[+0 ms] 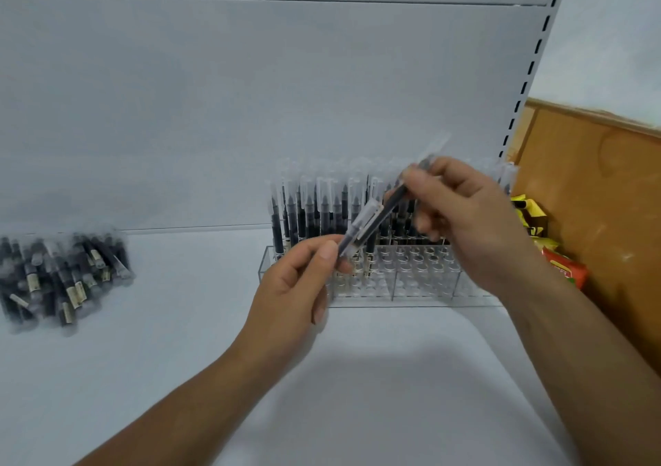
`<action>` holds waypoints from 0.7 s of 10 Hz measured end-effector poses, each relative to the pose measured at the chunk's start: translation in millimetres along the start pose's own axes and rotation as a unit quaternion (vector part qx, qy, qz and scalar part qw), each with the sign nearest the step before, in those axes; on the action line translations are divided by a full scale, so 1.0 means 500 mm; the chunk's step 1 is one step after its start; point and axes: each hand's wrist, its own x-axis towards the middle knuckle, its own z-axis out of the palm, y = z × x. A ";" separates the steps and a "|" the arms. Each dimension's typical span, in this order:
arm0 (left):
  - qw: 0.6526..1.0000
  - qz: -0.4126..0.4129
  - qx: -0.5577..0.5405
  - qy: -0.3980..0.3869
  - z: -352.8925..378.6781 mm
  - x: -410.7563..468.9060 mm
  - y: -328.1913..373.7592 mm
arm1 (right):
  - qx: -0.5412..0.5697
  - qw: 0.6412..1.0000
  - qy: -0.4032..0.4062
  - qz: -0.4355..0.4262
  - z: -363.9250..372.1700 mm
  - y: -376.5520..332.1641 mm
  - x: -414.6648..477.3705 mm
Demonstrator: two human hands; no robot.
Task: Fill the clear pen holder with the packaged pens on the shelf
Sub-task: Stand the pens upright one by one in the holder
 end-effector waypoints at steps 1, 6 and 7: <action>1.000 0.004 0.007 0.002 -0.002 -0.001 -0.001 | 0.013 0.993 0.114 -0.036 -0.015 -0.001 0.010; 1.000 0.008 0.009 -0.011 -0.001 0.000 -0.006 | -0.227 0.958 0.133 -0.114 -0.006 0.044 0.021; 1.000 0.010 0.004 -0.011 0.000 0.001 -0.007 | -0.231 0.960 0.113 -0.111 -0.001 0.048 0.020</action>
